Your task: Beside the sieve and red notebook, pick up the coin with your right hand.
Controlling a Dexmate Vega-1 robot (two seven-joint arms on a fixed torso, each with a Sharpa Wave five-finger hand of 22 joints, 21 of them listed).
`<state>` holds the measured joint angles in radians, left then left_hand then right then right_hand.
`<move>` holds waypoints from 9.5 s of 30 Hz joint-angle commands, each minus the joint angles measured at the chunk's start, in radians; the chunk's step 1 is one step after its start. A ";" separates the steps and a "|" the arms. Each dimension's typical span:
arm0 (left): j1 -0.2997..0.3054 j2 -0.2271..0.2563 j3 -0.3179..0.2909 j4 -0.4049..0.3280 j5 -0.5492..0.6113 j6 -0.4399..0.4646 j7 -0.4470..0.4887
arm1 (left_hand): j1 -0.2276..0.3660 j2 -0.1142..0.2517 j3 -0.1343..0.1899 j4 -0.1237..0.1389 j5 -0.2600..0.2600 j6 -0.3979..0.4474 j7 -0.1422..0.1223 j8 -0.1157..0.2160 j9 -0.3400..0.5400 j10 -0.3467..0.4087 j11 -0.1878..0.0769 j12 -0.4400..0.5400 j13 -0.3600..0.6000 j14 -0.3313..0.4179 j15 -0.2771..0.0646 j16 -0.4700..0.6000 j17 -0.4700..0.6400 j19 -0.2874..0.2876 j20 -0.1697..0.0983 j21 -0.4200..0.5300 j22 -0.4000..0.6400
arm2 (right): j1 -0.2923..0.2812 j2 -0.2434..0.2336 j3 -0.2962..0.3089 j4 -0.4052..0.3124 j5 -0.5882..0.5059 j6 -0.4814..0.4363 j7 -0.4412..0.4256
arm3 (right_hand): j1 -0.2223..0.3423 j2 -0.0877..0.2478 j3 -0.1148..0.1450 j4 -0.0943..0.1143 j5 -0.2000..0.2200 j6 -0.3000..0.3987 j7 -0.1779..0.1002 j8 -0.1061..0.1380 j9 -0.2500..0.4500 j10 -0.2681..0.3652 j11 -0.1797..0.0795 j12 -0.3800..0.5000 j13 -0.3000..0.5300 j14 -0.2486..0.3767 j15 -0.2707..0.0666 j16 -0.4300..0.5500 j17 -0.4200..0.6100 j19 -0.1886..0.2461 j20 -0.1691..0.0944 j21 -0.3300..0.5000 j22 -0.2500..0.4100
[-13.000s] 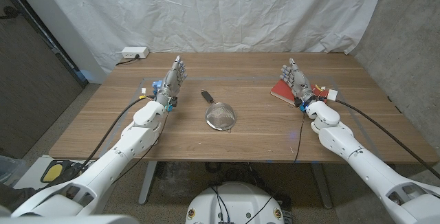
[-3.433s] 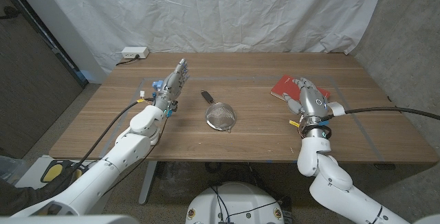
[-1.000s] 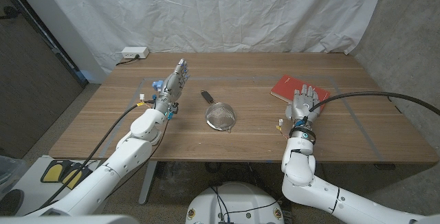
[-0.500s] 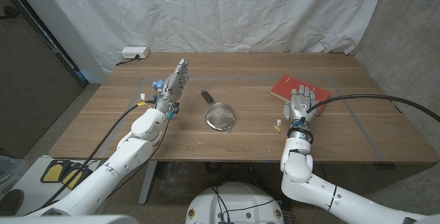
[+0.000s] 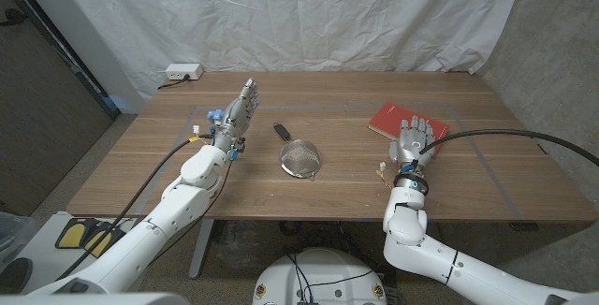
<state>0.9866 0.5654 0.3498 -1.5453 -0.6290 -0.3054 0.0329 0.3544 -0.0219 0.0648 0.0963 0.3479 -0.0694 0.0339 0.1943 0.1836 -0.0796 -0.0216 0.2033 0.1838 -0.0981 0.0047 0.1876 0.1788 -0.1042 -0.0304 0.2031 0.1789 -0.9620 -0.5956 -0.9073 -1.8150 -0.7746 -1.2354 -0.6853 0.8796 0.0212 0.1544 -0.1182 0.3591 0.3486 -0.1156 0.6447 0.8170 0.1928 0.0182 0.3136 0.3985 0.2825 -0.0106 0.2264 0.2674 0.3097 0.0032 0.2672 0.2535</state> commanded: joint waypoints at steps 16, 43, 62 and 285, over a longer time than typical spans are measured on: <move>0.007 0.005 -0.011 0.004 -0.011 -0.006 -0.002 | 0.002 0.012 -0.011 0.001 -0.001 0.002 -0.003 0.001 0.002 -0.001 0.001 -0.003 0.003 -0.012 0.009 -0.002 0.004 -0.012 -0.018 -0.003 0.003 | 0.053 0.027 -0.029 0.096 0.048 -0.001 -0.024 | -0.005 -0.011 -0.031 0.010 0.013 -0.073 0.009 0.069 0.116 -0.027 0.014 0.017 0.045 0.000 0.015 0.001 0.021 -0.001 0.003 0.023 0.018; 0.007 0.004 -0.012 -0.004 -0.005 -0.012 0.002 | 0.002 0.015 -0.017 0.002 -0.002 0.000 -0.005 0.001 0.002 -0.003 0.000 -0.003 0.004 -0.018 0.010 -0.002 0.005 -0.013 -0.016 -0.003 0.003 | 0.059 0.024 -0.022 0.126 0.082 0.007 -0.063 | -0.004 0.000 -0.046 0.013 0.023 -0.087 0.001 0.140 0.205 -0.022 0.008 0.037 0.079 0.016 0.006 0.006 0.037 0.011 -0.004 0.048 0.032; -0.004 -0.006 -0.005 0.014 -0.003 -0.011 0.001 | 0.003 0.016 -0.021 0.002 -0.002 -0.003 -0.006 0.000 0.002 -0.003 -0.002 -0.003 0.004 -0.020 0.010 -0.002 0.005 -0.017 -0.015 -0.004 0.003 | 0.082 0.034 -0.022 0.173 0.113 0.020 -0.067 | 0.001 0.007 -0.050 0.013 0.028 -0.086 0.007 0.168 0.236 -0.021 0.012 0.044 0.093 0.023 0.008 0.007 0.044 0.015 -0.002 0.060 0.037; 0.008 0.011 -0.006 0.004 -0.035 0.008 -0.034 | 0.021 0.036 -0.065 -0.002 -0.004 -0.014 -0.011 0.001 0.003 -0.002 -0.006 -0.002 0.005 0.002 0.015 0.001 0.006 0.003 0.022 0.000 0.004 | 0.023 -0.033 0.021 0.006 0.062 0.087 -0.044 | 0.104 0.066 -0.023 -0.024 -0.070 0.520 -0.090 0.180 -0.273 0.270 -0.139 0.079 0.078 0.216 -0.087 0.032 0.112 0.020 -0.059 0.268 0.104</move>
<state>0.9780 0.5638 0.3513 -1.5177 -0.6630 -0.3071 -0.0096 0.3730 0.0044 0.0069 0.0909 0.3479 -0.0785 0.0250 0.1943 0.1836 -0.0760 -0.0252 0.2033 0.1838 -0.0941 0.0232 0.1876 0.1816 -0.1023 -0.0142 0.2041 0.1788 -0.9381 -0.6116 -0.8833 -1.7657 -0.6932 -1.1399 -0.7602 0.9771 0.0949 0.1338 -0.1418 0.2823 0.7652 -0.1106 0.8293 0.5479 0.4571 -0.1109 0.3948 0.4773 0.5033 -0.0468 0.2574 0.3737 0.3347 -0.0395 0.5266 0.3552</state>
